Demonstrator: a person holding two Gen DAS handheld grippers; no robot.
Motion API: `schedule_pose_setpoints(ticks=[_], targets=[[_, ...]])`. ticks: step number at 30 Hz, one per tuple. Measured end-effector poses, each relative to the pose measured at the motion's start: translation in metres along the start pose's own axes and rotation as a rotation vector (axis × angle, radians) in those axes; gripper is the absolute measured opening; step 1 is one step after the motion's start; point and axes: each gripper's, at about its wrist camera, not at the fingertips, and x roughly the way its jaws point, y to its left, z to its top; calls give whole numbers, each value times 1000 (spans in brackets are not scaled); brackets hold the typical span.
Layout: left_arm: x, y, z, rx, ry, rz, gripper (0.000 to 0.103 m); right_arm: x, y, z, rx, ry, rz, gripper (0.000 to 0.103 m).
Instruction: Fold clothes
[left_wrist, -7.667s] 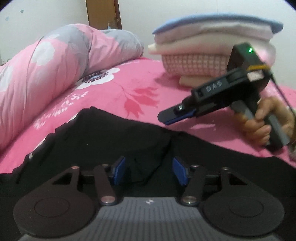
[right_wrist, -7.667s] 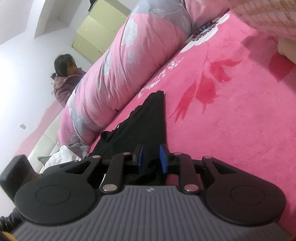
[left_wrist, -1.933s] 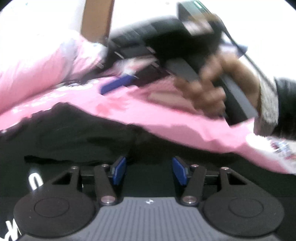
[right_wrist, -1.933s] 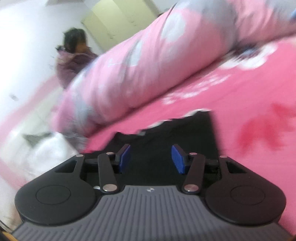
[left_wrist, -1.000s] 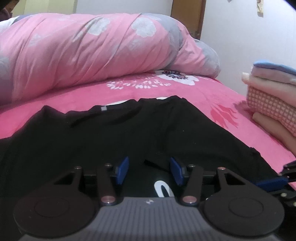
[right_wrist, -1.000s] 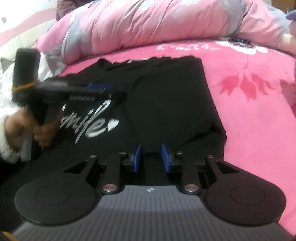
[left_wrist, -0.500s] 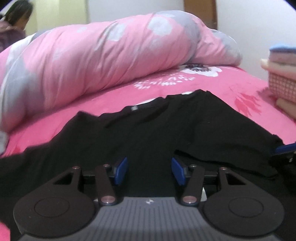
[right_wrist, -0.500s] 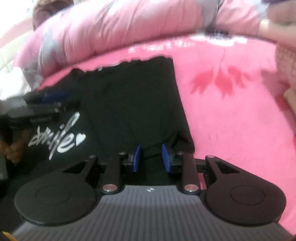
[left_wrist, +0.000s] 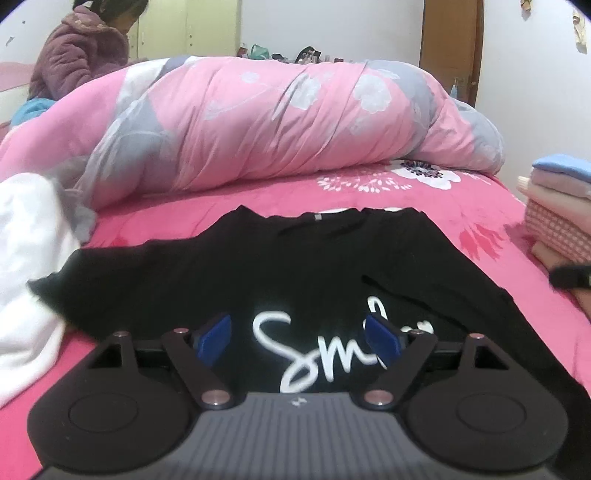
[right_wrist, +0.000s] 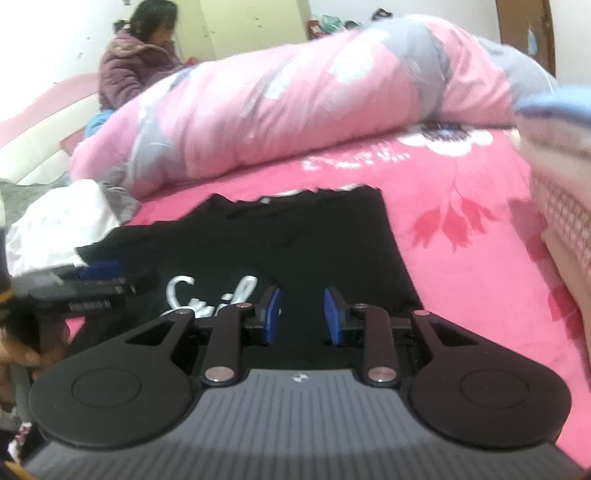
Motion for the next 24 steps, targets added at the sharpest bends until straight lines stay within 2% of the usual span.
schedule_pose_setpoints(ticks=[3, 6, 12, 20, 24], targets=[[-23, 5, -8, -18, -23, -4, 86, -20, 19, 8, -19, -18, 7, 26], [-45, 16, -13, -81, -58, -13, 86, -32, 40, 15, -39, -28, 10, 27], [-72, 40, -19, -184, -73, -16, 86, -54, 81, 28, -80, -46, 16, 29], [-94, 76, -35, -264, -140, 43, 86, -60, 131, 51, -118, -54, 39, 30], [-83, 105, -35, -324, -168, 121, 86, -47, 160, 73, -154, -49, 68, 31]])
